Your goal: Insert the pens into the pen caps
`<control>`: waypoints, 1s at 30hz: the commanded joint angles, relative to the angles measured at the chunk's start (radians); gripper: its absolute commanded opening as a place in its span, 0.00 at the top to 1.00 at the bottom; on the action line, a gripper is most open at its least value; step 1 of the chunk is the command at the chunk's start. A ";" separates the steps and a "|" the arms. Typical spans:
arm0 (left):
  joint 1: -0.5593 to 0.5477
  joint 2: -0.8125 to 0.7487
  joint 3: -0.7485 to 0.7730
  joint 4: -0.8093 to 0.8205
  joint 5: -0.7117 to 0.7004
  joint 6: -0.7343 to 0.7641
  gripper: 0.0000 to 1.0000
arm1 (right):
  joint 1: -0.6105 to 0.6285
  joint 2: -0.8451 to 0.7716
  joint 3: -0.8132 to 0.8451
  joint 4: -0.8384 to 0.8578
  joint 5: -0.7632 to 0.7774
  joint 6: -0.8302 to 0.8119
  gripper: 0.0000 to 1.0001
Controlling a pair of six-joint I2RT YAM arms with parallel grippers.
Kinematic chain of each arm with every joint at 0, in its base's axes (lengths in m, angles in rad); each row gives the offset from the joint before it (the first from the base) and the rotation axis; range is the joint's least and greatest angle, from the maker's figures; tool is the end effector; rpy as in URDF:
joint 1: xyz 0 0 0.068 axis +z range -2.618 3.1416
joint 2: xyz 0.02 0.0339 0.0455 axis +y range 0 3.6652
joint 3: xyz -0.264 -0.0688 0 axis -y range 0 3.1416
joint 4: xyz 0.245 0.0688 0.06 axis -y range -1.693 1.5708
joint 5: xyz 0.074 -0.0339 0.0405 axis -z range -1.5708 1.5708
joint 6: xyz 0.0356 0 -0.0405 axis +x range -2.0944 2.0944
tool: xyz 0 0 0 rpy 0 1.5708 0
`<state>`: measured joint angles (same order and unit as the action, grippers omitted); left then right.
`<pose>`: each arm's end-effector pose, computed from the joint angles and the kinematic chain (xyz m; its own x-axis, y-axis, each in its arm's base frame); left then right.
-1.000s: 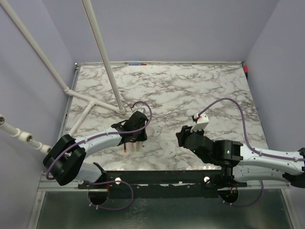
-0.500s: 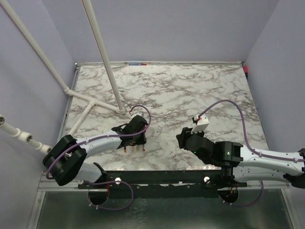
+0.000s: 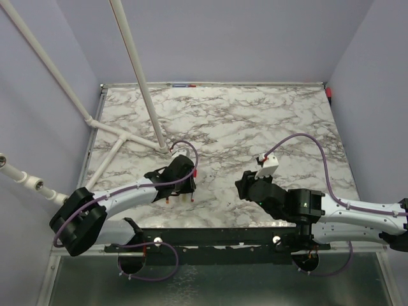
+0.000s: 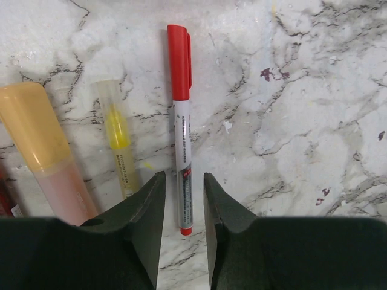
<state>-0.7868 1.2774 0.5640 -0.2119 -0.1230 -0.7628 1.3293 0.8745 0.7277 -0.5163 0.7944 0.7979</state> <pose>0.1683 -0.1626 0.1639 -0.8573 -0.1114 -0.5026 0.0806 0.9352 -0.3448 0.0677 0.1685 0.2787 -0.4936 0.0935 -0.8646 -0.2758 0.9261 0.2576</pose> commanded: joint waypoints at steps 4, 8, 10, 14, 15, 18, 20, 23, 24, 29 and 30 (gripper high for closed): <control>-0.005 -0.104 0.064 -0.009 0.010 0.055 0.64 | 0.004 0.006 0.020 -0.017 -0.003 0.023 0.48; -0.005 -0.149 0.122 -0.019 0.048 0.111 0.60 | 0.004 0.015 0.043 -0.041 0.007 0.024 0.48; -0.004 -0.177 0.147 -0.027 0.050 0.140 0.56 | 0.005 0.014 0.057 -0.041 0.006 0.004 0.46; -0.004 -0.224 0.203 -0.066 0.025 0.214 0.43 | 0.004 0.023 0.084 -0.064 0.039 -0.030 0.42; -0.005 -0.235 0.218 -0.078 0.016 0.229 0.42 | 0.004 0.025 0.090 -0.072 0.058 -0.036 0.42; -0.005 -0.279 0.242 -0.086 0.015 0.285 0.39 | 0.004 0.026 0.106 -0.095 0.117 -0.061 0.38; -0.005 -0.313 0.250 -0.092 0.007 0.321 0.38 | -0.001 0.021 0.118 -0.101 0.142 -0.093 0.36; -0.005 -0.361 0.262 -0.104 0.001 0.375 0.36 | -0.006 -0.006 0.134 -0.084 0.157 -0.160 0.35; -0.004 -0.378 0.265 -0.108 -0.001 0.391 0.36 | -0.008 -0.019 0.136 -0.077 0.166 -0.179 0.35; -0.005 -0.448 0.274 -0.139 -0.038 0.448 0.35 | -0.008 -0.071 0.141 -0.055 0.202 -0.240 0.32; -0.005 -0.460 0.274 -0.148 -0.046 0.456 0.35 | -0.007 -0.079 0.144 -0.058 0.209 -0.245 0.32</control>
<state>-0.7876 0.8688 0.8089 -0.3046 -0.1097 -0.3874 1.3266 0.8330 0.8333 -0.5774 0.9276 0.6182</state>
